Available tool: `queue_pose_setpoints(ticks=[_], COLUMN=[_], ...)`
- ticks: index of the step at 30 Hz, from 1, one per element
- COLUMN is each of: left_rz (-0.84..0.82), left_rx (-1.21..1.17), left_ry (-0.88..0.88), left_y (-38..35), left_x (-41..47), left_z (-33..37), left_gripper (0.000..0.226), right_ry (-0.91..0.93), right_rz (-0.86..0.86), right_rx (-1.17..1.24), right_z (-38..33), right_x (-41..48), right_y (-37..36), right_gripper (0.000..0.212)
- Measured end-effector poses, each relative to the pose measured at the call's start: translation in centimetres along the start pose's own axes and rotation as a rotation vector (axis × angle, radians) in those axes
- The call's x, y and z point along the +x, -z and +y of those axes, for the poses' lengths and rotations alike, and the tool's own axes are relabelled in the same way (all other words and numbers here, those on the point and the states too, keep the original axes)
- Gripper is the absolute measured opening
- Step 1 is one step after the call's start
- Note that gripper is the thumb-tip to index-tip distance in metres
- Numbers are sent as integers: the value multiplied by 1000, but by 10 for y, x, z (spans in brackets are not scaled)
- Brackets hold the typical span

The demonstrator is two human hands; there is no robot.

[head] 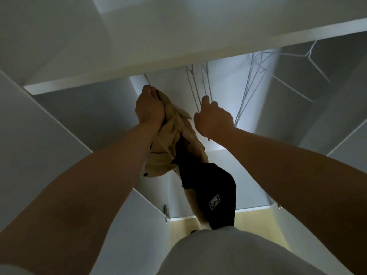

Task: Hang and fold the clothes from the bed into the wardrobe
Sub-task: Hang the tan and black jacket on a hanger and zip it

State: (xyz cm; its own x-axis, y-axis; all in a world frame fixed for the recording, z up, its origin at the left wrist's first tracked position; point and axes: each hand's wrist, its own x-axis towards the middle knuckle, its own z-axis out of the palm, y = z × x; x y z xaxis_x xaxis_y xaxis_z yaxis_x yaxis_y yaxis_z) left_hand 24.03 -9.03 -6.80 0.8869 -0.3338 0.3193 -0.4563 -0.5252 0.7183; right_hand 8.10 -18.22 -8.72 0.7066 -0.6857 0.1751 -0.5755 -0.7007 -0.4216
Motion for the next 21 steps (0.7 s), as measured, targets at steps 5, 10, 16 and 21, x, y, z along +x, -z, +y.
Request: queue_pose_setpoints(ticks=[5, 10, 16, 21], left_rz=[-35, -63, -41, -70], left_rx=[7, -59, -65, -133], left_ry=[-93, -115, -144, -141], left_y=[-11, -27, -48, -68], left_x=[17, 35, 45, 43], left_z=[11, 17, 28, 39], left_gripper=[27, 34, 36, 37], right_ry=[32, -91, -284, -423], right_rz=[-157, -215, -85, -76], right_rx=[-15, 49, 43, -75], right_z=[15, 27, 68, 118], right_x=[21, 27, 29, 30], right_y=[-25, -36, -18, 17], right_gripper=[62, 55, 42, 43])
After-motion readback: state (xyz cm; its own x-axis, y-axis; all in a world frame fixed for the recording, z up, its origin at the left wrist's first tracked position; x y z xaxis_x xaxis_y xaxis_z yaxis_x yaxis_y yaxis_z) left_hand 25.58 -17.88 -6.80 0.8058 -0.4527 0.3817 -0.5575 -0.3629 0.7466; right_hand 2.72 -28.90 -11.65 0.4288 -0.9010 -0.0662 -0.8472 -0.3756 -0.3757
